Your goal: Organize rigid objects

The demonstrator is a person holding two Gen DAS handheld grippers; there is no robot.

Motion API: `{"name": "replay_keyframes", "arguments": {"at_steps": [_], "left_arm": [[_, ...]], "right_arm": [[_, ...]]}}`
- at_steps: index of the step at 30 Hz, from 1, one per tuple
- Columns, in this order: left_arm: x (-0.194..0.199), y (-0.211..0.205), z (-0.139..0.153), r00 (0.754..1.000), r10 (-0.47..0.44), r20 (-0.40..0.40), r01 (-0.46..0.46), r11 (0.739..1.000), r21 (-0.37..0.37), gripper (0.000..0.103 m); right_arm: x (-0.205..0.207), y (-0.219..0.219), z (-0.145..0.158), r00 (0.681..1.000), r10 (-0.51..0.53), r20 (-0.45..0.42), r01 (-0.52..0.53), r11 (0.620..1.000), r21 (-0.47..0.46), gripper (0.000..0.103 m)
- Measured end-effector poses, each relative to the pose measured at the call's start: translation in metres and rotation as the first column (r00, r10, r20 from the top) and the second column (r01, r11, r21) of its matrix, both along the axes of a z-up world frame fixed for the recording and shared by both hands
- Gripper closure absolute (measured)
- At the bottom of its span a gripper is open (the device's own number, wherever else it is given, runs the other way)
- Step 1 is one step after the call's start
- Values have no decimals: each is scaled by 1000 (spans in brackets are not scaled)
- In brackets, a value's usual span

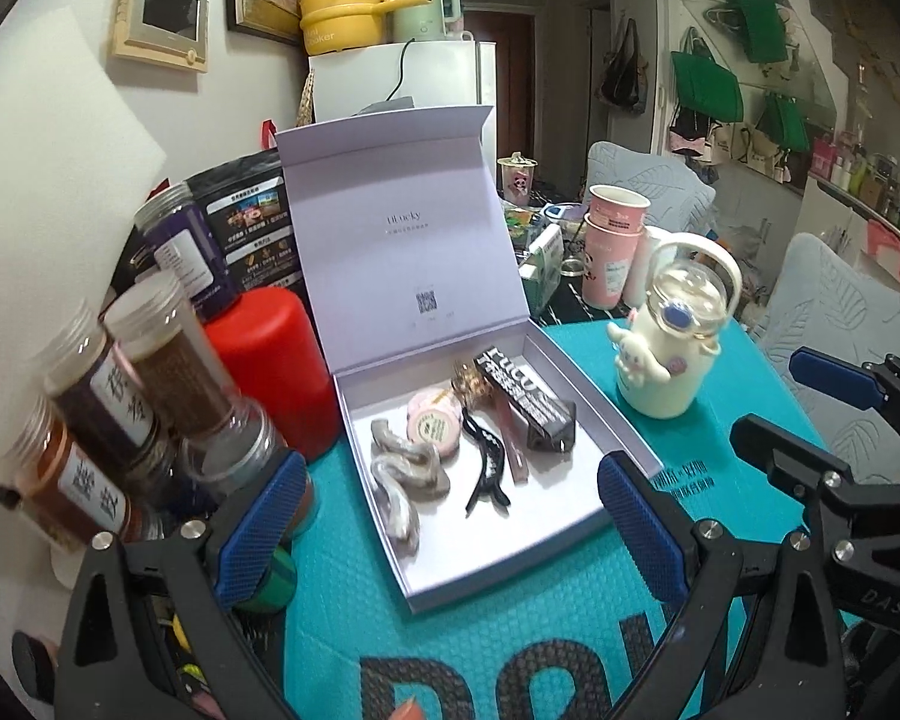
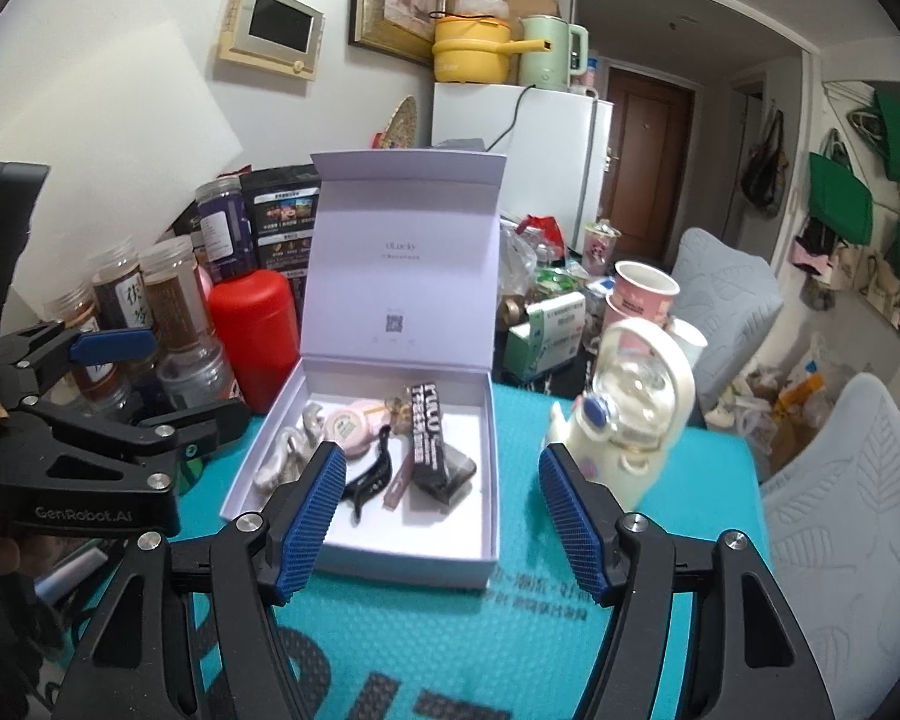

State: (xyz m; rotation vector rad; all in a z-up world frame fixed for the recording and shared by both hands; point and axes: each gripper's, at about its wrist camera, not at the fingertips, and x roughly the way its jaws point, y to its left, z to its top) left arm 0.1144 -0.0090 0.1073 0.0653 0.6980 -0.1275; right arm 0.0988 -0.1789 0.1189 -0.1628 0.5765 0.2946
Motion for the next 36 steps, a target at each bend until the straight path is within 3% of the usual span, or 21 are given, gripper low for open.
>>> {"name": "replay_keyframes", "arguments": {"at_steps": [14,36], "left_arm": [[-44,-2,-33,998,2,-60,-2,1000,-4,4],[-50,7,-50,994,19,-107,-20,1000,-7,4]], "right_arm": [[-38,-2,-39,996,-48,-70,48,999,3,33],[-45,2,-56,992,-62,-112,63,998,-3,33]]}}
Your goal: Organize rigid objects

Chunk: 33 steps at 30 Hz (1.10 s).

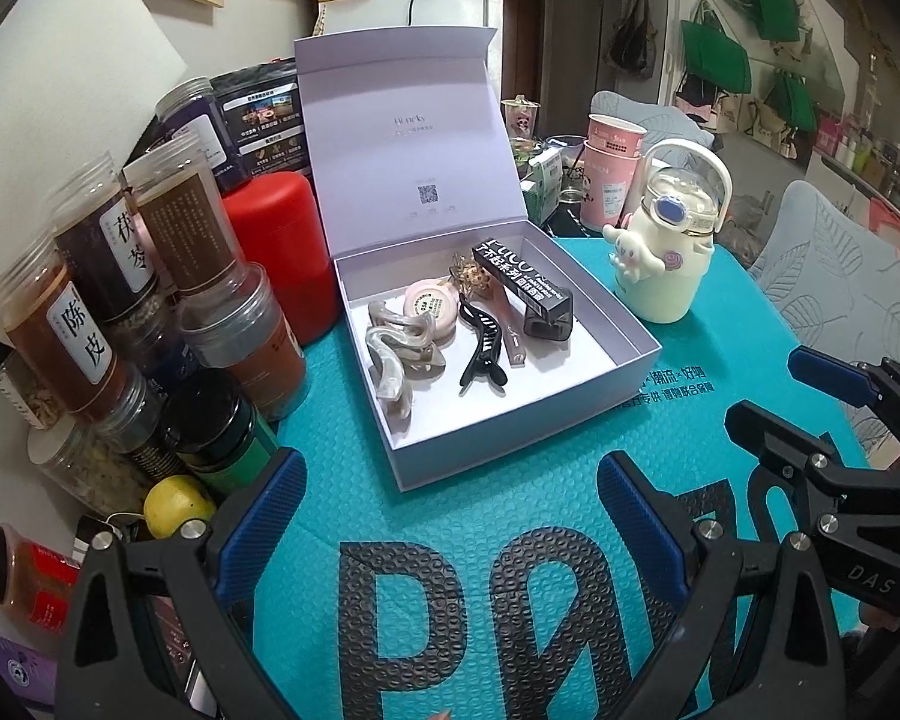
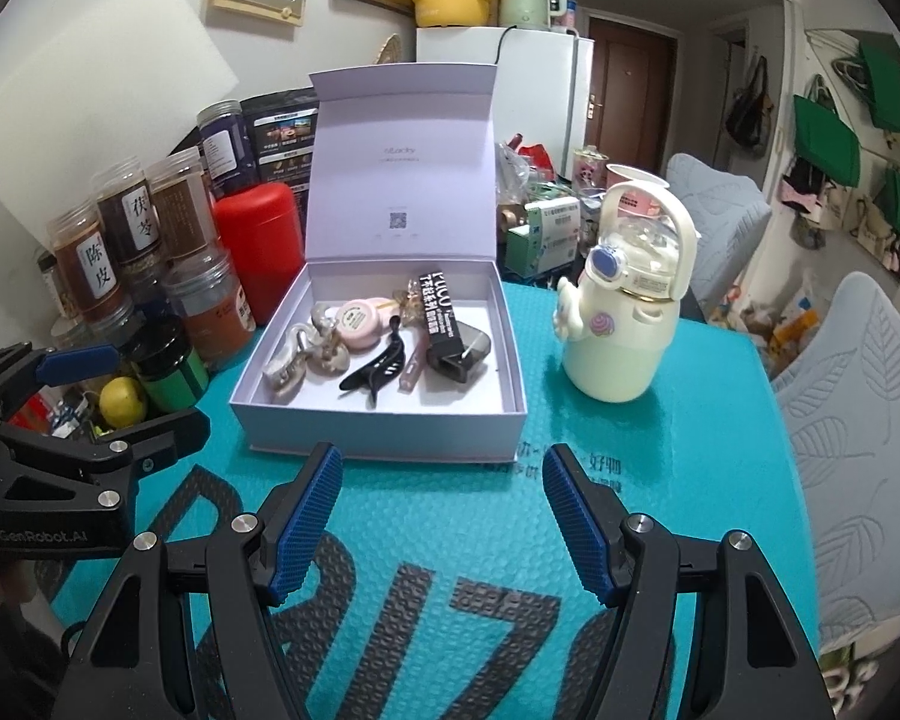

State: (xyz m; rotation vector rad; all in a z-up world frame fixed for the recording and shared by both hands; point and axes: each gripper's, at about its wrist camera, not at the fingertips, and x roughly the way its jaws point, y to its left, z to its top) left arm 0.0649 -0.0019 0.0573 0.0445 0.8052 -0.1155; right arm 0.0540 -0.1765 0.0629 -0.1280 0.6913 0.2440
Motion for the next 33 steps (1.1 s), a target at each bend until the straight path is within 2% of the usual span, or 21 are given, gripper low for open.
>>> {"name": "replay_keyframes", "arguments": {"at_steps": [33], "left_arm": [[0,-3,0,1000,-20,-17,20,1000,-3,4]], "right_arm": [[-4,0,5,1000,-1,11,1,1000,-16,33]]}}
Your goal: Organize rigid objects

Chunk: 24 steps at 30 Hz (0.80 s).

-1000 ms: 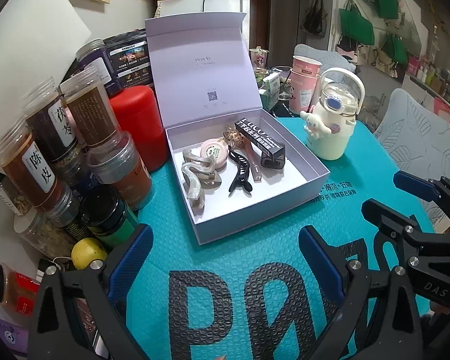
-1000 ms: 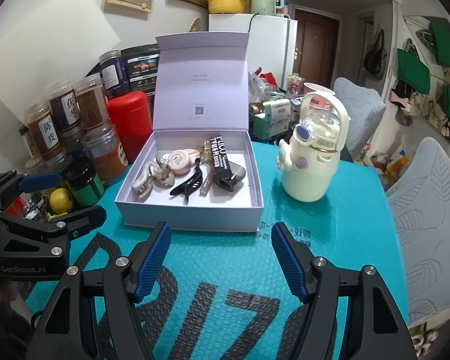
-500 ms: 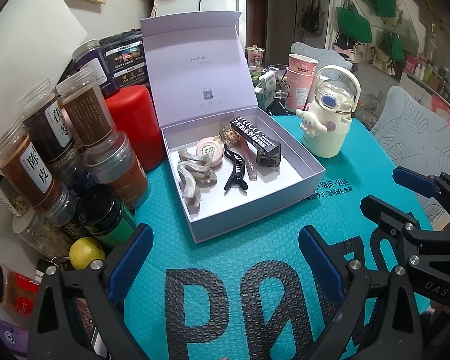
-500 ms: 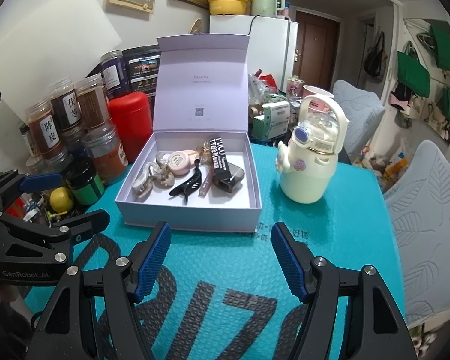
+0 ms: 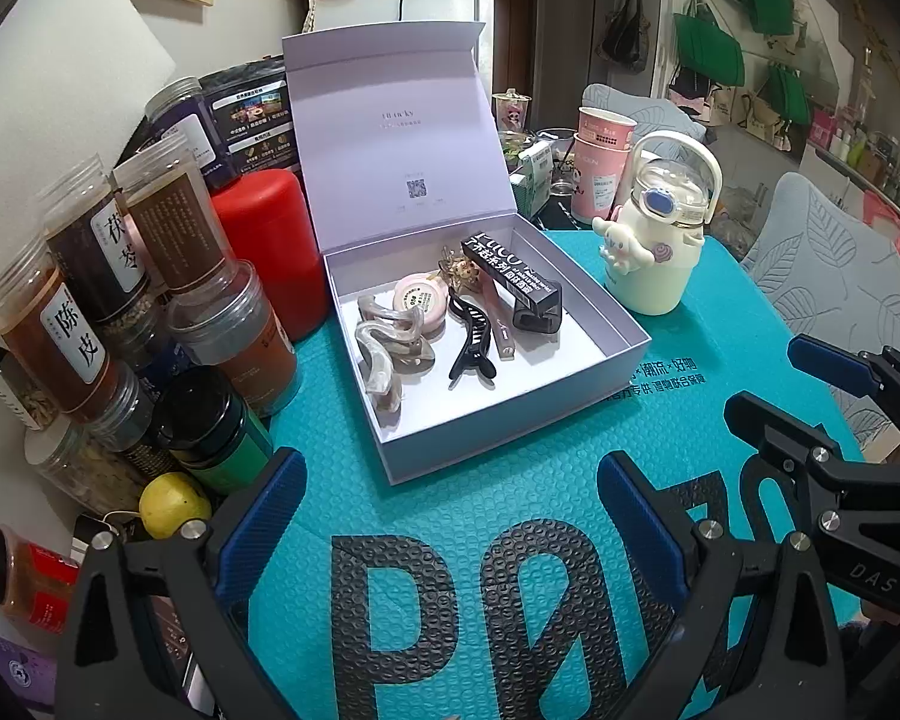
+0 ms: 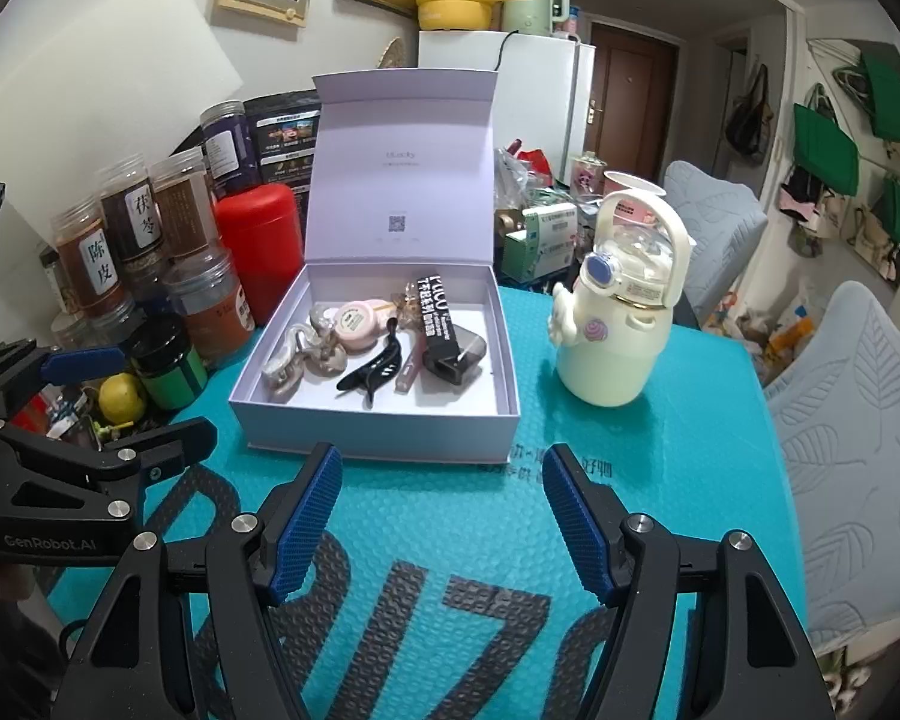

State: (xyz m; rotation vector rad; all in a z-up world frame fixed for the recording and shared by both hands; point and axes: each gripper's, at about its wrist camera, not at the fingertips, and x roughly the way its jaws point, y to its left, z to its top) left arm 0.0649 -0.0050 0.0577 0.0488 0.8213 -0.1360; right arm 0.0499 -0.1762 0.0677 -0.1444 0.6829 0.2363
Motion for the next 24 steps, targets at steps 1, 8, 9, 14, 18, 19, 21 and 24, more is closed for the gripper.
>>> {"name": "replay_keyframes", "arguments": {"at_steps": [1,8,9,14,18,19,21,24], "left_arm": [[0,0,0,1000,0,0,0,1000,2,4],[0,0,1,1000,1,-1,-1,1000,3,4],[0,1,1,1000,1,-2,-1,1000,3,4],[0,1,1,1000,2,0,-2,1000,7,4],[0,1,2,1000,1,1,-1,1000,9,4],[0,1,2,1000,2,1,-2,1000,9,4],[0,1,2,1000,3,1,-3,1000,12,4],[0,1,2,1000,2,0,-2,1000,19,4]], "right_arm": [[0,0,0,1000,0,1,0,1000,-1,33],[0,0,0,1000,0,-1,0,1000,0,33],[0,0,0,1000,0,-1,0,1000,0,33],[0,0,0,1000,0,0,0,1000,-1,33],[0,0,0,1000,-1,0,1,1000,-2,33],[0,0,0,1000,-1,0,1,1000,-2,33],[0,0,0,1000,-2,0,2,1000,-1,33],[-1,-1,0,1000,-5,-1,5,1000,-3,33]]}}
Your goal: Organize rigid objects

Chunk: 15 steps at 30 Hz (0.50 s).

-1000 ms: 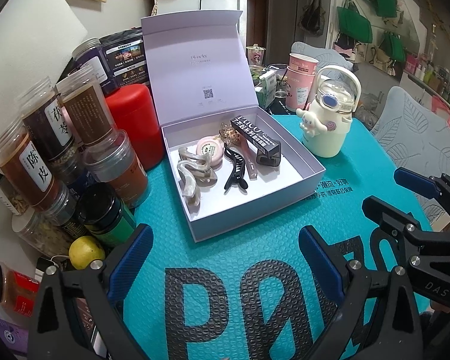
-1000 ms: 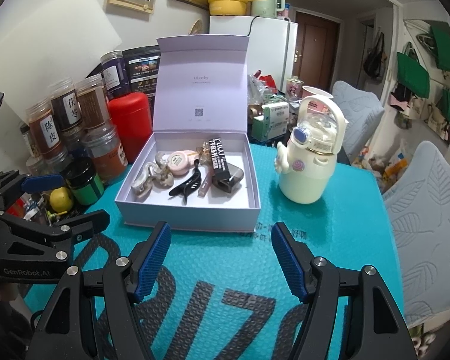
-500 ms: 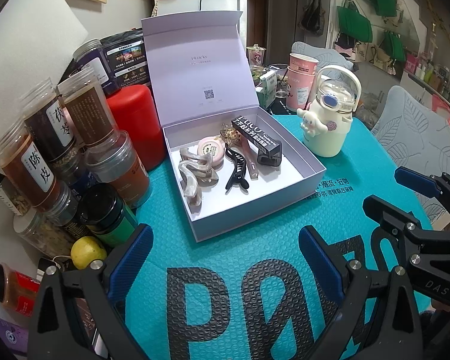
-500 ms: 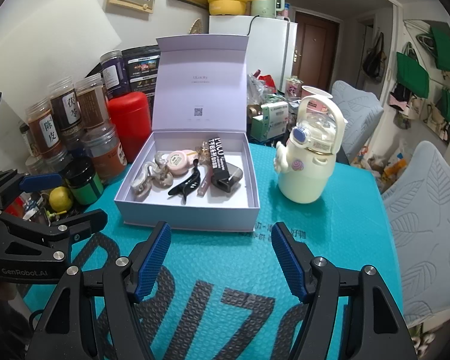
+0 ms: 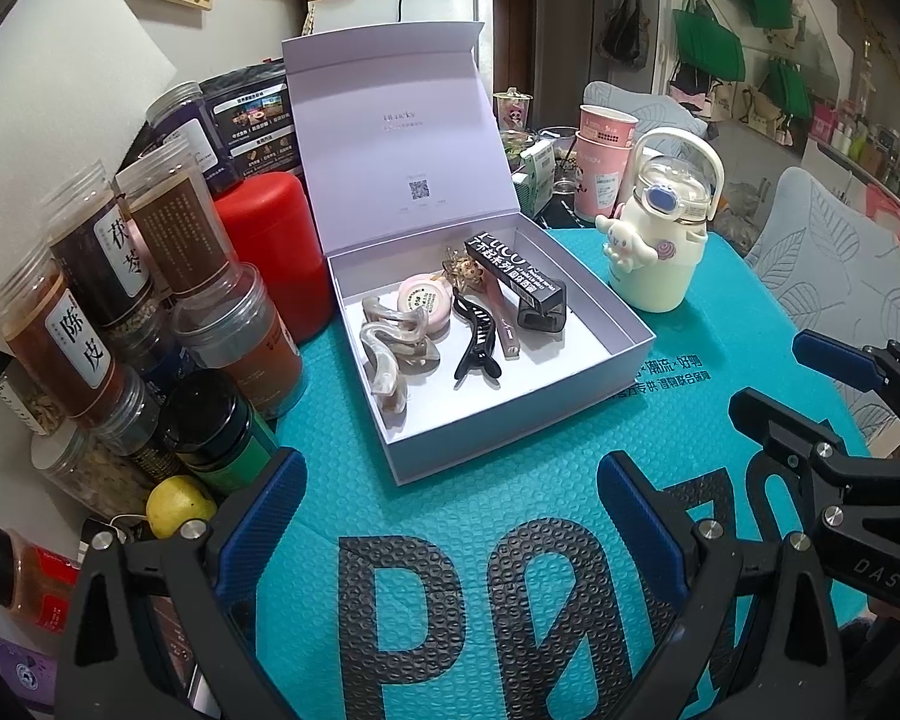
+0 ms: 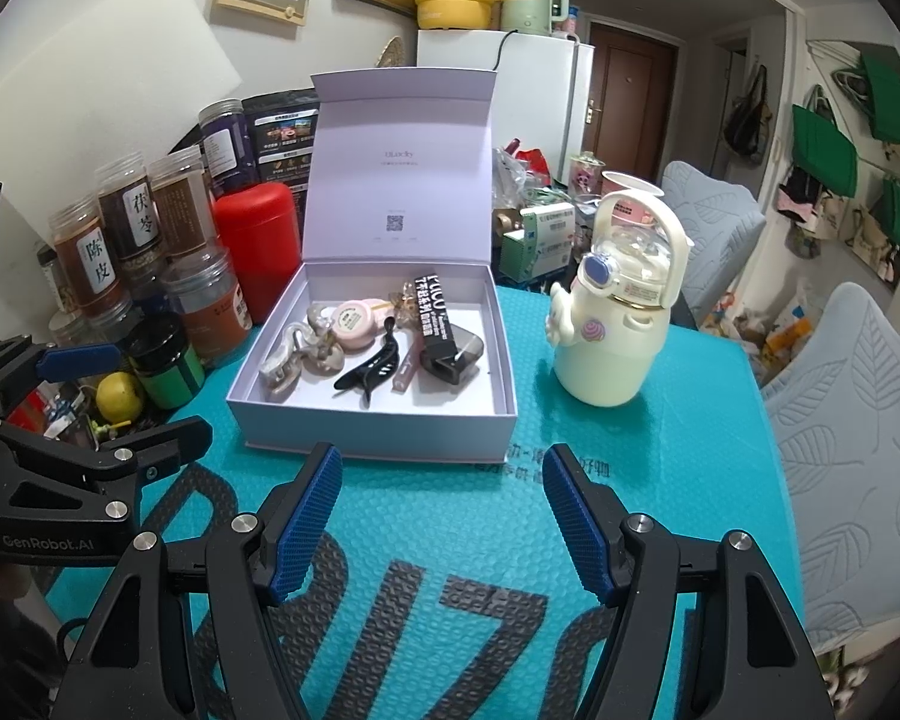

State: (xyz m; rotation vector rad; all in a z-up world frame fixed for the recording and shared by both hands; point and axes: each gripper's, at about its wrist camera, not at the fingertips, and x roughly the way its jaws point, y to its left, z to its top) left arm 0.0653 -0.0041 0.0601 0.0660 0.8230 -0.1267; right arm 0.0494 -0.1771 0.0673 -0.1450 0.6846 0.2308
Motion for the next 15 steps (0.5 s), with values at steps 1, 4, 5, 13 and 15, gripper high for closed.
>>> {"name": "replay_keyframes", "arguments": {"at_steps": [1,4,5,13,15], "left_arm": [[0,0,0,1000,0,-1,0,1000,2,4],[1,-1,-2,1000,0,-5,0,1000,3,4],[2,-1,-2,1000,1,-7,-1,1000,4,4],[4,-5,-6,1000,8,5,-8,999,39,4],[5,-6,-7,1000,3,0,-3,999,35,4]], "right_arm": [[0,0,0,1000,0,0,0,1000,0,33],[-1,-2,-1,1000,-3,-3,3,1000,0,33],[0,-2,-1,1000,-4,-4,4,1000,1,33],[3,-4,-6,1000,-17,-16,17,1000,3,33],[3,-5,-7,1000,-20,-19,20,1000,5,33]]}}
